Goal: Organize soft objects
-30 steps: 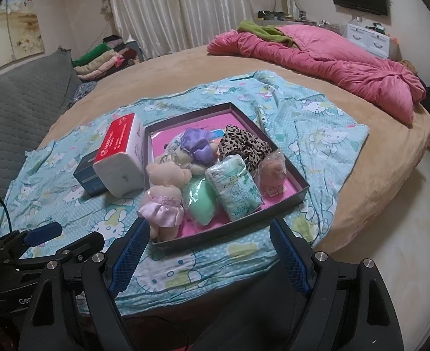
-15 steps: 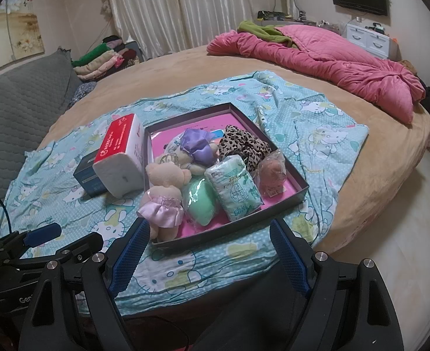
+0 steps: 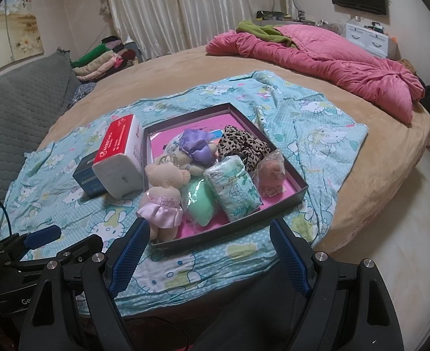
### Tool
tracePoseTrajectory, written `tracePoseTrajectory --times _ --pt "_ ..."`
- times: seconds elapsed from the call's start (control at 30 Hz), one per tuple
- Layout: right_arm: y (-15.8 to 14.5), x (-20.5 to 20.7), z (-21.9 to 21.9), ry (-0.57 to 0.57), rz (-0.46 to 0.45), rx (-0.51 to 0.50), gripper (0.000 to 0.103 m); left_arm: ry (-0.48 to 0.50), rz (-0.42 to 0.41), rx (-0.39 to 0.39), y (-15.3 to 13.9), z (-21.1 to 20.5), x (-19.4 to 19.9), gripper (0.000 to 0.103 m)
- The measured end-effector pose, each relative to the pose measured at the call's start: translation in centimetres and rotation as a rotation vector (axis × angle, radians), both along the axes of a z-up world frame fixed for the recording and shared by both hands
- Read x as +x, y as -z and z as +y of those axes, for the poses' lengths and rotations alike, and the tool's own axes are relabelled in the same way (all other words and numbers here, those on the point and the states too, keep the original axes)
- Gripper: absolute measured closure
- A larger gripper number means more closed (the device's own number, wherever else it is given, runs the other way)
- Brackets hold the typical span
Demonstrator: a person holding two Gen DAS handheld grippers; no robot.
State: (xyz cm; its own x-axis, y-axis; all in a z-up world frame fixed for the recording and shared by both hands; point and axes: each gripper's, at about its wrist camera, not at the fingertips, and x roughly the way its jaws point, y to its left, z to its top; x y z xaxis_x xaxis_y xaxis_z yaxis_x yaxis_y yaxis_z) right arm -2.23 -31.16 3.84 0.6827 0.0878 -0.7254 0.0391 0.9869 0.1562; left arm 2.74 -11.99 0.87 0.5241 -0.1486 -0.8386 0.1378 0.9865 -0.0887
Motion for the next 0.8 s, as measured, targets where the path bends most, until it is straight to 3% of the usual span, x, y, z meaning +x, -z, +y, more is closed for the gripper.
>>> tracePoseTrajectory --times 0.8 --pt "0.0 0.3 -0.7 0.030 0.012 0.030 0.018 -0.021 0.024 0.020 1.0 0.0 0.2 0.017"
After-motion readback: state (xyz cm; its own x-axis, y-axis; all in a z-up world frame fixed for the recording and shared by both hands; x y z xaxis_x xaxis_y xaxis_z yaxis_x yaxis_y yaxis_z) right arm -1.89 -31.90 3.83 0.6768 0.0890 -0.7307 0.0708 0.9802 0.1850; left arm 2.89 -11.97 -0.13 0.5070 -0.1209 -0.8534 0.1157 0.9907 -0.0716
